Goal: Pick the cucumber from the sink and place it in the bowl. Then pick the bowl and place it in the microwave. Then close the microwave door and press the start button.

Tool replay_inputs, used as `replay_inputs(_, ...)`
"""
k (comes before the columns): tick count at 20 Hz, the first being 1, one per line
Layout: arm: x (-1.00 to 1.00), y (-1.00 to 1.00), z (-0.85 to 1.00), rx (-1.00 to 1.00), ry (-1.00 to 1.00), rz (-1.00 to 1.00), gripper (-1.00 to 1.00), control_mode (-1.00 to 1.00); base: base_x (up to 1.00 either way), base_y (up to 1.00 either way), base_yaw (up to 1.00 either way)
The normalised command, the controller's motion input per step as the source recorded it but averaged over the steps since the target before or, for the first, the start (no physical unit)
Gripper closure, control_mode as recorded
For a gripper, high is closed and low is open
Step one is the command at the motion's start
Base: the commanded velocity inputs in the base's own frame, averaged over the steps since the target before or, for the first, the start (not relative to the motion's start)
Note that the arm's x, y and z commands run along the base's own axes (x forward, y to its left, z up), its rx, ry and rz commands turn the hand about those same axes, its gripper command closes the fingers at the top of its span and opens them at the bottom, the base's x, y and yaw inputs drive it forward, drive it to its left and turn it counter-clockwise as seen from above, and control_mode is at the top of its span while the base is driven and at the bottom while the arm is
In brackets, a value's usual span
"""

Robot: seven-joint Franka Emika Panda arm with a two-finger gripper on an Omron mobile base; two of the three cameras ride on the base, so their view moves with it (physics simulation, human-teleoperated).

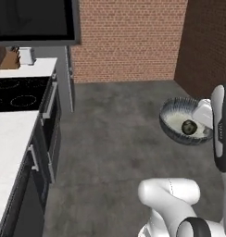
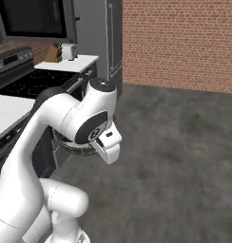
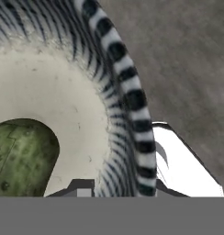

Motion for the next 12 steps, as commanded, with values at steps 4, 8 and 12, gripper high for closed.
replay_inputs(4,0.0,0.0,0.0,0.0,0.0,0.0,1.0,1.0,1.0,-0.93,0.04)
replay_inputs(8,0.0,0.0,0.0,0.0,0.0,0.0,1.0,1.0,1.0,-0.62,0.25)
replay_inputs(12,0.0,0.0,0.0,0.0,0.0,0.0,1.0,1.0,1.0,-0.38,0.43)
